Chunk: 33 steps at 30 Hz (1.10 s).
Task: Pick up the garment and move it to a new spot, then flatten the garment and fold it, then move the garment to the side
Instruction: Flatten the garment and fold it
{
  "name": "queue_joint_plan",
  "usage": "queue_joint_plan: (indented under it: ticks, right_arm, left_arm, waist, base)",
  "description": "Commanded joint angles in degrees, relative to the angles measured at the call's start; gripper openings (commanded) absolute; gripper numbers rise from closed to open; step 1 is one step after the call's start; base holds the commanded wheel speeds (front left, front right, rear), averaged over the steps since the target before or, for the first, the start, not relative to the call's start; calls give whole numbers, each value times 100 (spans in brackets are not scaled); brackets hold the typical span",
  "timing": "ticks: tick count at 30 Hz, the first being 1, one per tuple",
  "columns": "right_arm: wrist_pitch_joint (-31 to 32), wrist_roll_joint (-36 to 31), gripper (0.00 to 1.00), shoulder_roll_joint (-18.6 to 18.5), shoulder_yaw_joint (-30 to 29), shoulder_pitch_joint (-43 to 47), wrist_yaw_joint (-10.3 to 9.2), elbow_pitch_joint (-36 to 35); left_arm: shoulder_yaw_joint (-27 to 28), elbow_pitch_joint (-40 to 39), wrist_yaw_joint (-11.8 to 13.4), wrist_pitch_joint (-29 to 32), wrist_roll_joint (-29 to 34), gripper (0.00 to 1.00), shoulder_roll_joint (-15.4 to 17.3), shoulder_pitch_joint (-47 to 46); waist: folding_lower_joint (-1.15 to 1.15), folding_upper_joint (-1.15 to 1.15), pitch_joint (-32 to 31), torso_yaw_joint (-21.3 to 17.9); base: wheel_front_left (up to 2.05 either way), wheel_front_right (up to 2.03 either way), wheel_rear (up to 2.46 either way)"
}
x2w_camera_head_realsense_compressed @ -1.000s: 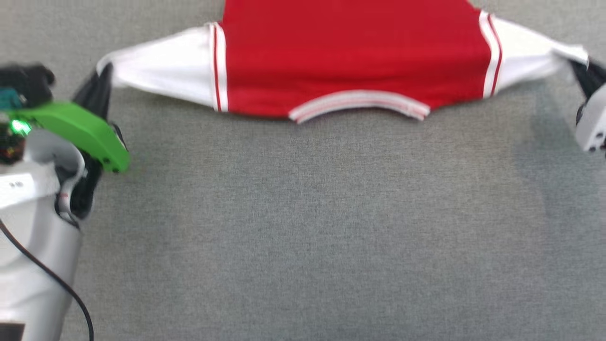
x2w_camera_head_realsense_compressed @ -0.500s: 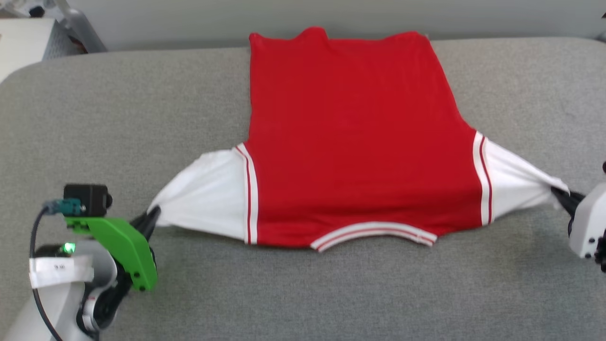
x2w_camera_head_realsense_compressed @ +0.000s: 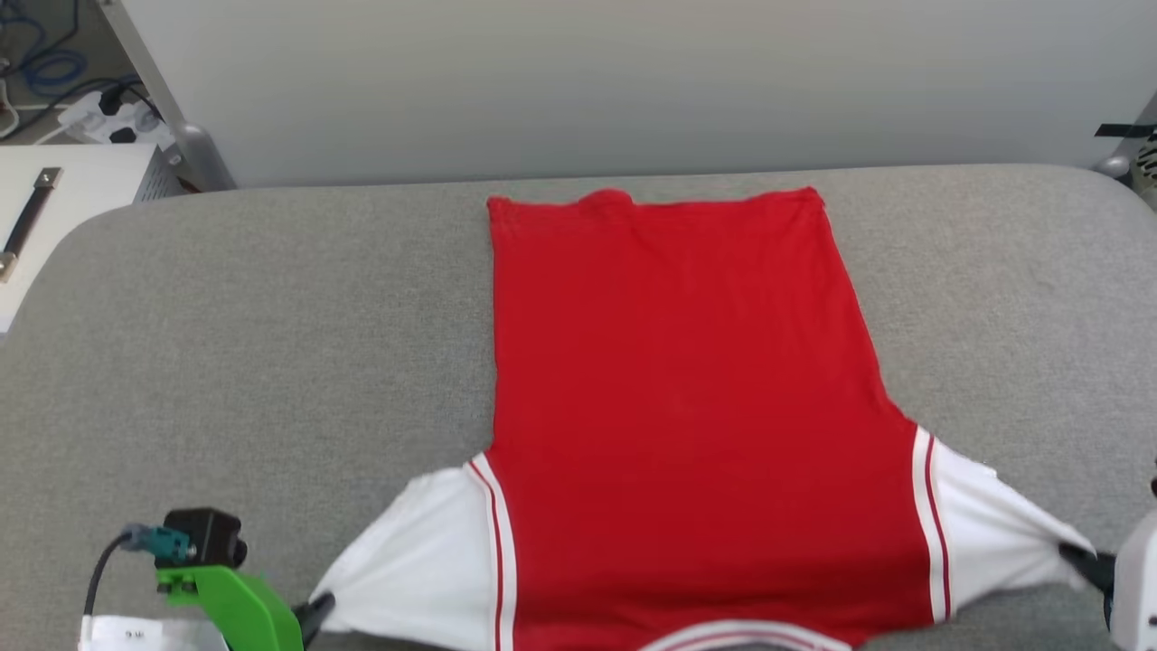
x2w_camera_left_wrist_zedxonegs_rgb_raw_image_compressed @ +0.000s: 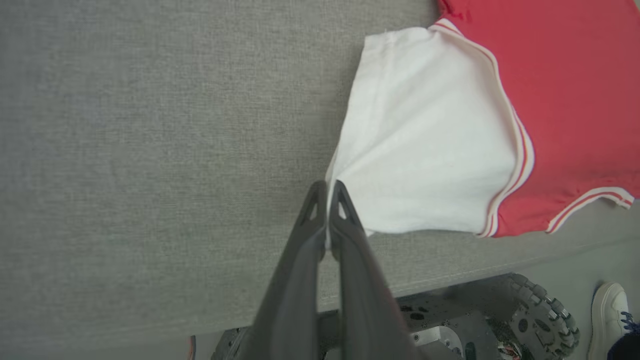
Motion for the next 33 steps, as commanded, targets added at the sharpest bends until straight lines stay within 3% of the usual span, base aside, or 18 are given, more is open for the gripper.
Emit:
queue_joint_plan:
  ticks: [1,12,13,14,20,25,33]
  right_arm:
    - [178,-16,0,51,-150,237,-11,-111]
    - [960,-458,0,548,-1095,882,-11,-1081]
    - [981,-521,60,569,-1144,853,-11,-1184]
    - [1017,-554,100,578,-1167,823,-11,-1261]
    - [1265,-532,100,594,-1325,272,-11,-1750]
    - [1628,-553,100,527,-1269,-721,-11,-1926]
    - [2437,-786,100,440,-1038,-2796,-11,-1341]
  left_arm:
    - [16,-115,103,119,-75,0,100,213]
    - [-84,-938,395,442,-150,0,97,452]
    - [-107,-1020,406,456,-136,0,81,407]
    - [-126,-1095,415,471,-125,0,69,371]
    - [-334,-1693,463,739,-46,0,60,128]
    - [-459,-2195,558,966,141,0,163,-57]
    - [-690,-2709,558,1099,444,0,184,-366]
  waist:
    - [1,0,-78,13]
    - [1,0,217,123]
    - [1,0,284,144]
    - [1,0,351,158]
    - [1,0,904,345]
    - [1,0,1504,604]
    - [1,0,2444,1147]
  base:
    - [0,0,0]
    - [0,0,0]
    - [0,0,0]
    - [0,0,0]
    - [0,0,0]
    - [0,0,0]
    - [0,0,0]
